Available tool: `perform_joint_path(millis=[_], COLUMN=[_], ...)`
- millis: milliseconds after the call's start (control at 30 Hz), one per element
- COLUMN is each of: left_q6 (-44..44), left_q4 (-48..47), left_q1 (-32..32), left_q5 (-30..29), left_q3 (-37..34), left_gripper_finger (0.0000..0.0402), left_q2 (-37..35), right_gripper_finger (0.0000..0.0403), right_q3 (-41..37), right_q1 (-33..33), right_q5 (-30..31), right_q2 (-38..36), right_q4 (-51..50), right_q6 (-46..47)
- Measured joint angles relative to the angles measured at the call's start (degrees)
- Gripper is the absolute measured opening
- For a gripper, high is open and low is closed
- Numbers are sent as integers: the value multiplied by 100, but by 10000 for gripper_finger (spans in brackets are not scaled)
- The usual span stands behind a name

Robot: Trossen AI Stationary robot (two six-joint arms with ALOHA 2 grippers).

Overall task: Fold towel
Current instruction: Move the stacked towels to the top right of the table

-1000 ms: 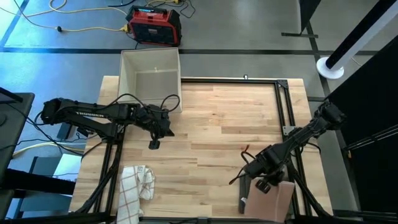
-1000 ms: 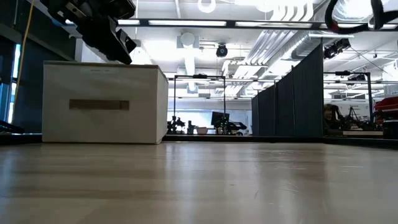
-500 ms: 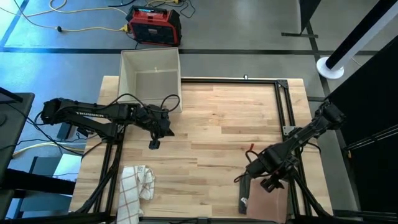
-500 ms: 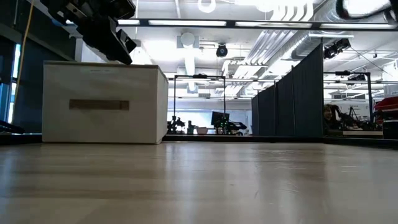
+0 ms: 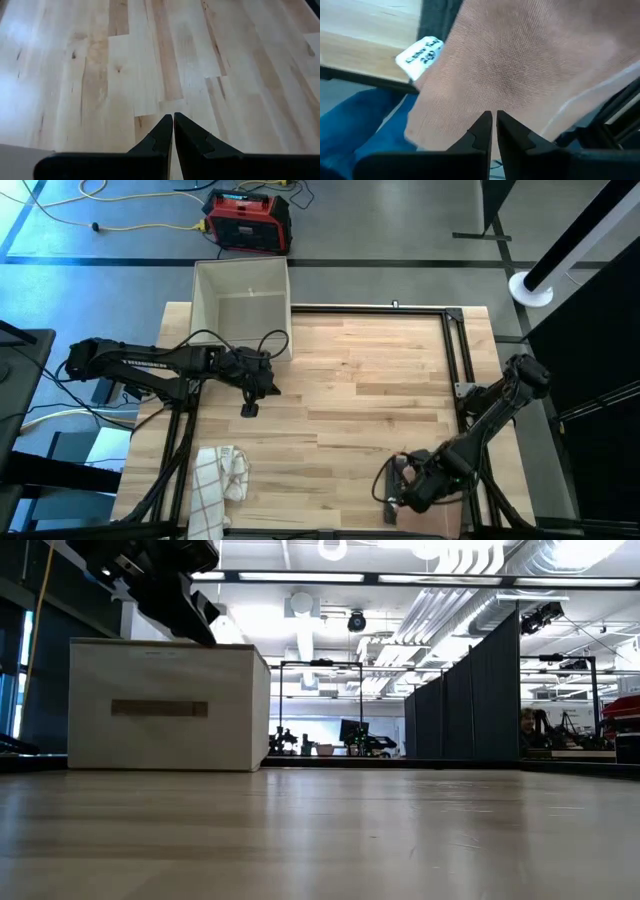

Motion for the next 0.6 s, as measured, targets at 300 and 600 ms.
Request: perform_joint_path(millis=[300, 600], left_q6=[278, 343], left_q4=[2, -13], left_q1=[145, 266], left_q5=[-46, -43], left_q3=[0, 0], left_gripper_finger=[9, 9], left_q2=[0, 0], right_gripper_finger=[0, 0], right_q3=[-295, 22], right_q1=[96, 6], right_q5=[176, 508], right_q2=[936, 667], right_q4=[977, 822], right_q6=[-39, -57])
